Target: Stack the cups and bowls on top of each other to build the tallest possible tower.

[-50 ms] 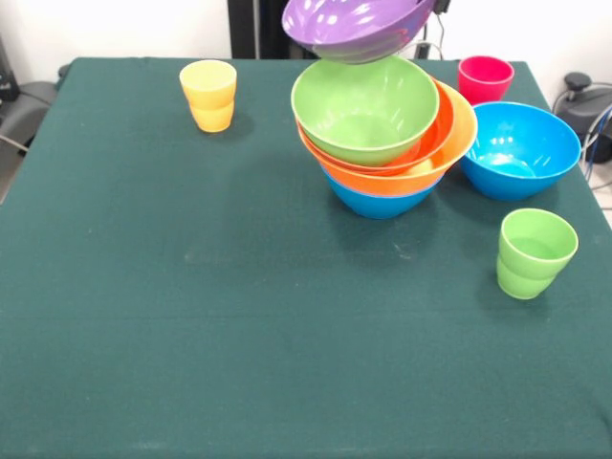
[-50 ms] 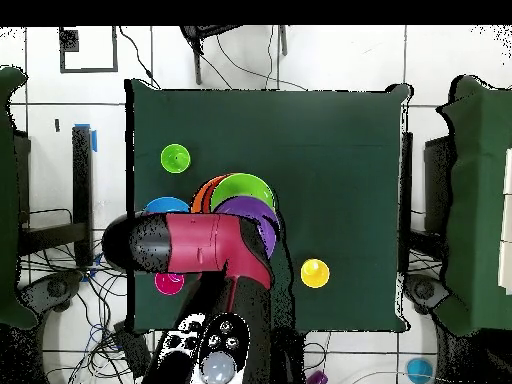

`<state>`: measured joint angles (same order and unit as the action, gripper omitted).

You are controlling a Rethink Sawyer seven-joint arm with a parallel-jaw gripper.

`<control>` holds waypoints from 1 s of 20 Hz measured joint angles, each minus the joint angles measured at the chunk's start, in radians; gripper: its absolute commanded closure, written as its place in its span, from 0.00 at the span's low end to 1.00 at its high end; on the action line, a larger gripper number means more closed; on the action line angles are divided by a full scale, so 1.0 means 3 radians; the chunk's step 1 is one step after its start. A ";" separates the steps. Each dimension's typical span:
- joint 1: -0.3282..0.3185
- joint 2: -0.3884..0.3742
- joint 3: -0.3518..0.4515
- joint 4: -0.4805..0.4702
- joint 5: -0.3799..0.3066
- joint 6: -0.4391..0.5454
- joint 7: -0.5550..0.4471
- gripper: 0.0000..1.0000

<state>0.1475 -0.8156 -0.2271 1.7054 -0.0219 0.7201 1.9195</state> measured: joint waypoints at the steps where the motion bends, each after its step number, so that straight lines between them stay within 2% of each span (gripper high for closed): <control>1: 0.0000 0.0010 -0.0001 0.0002 0.0000 -0.0012 0.0000 1.00; 15: 0.0003 0.0304 -0.0005 0.0216 0.0002 -0.0454 0.0001 1.00; 20: 0.0028 0.0334 -0.0015 0.0248 0.0004 -0.0510 0.0001 1.00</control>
<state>0.1560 -0.7155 -0.2317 1.7797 -0.0206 0.5672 1.9197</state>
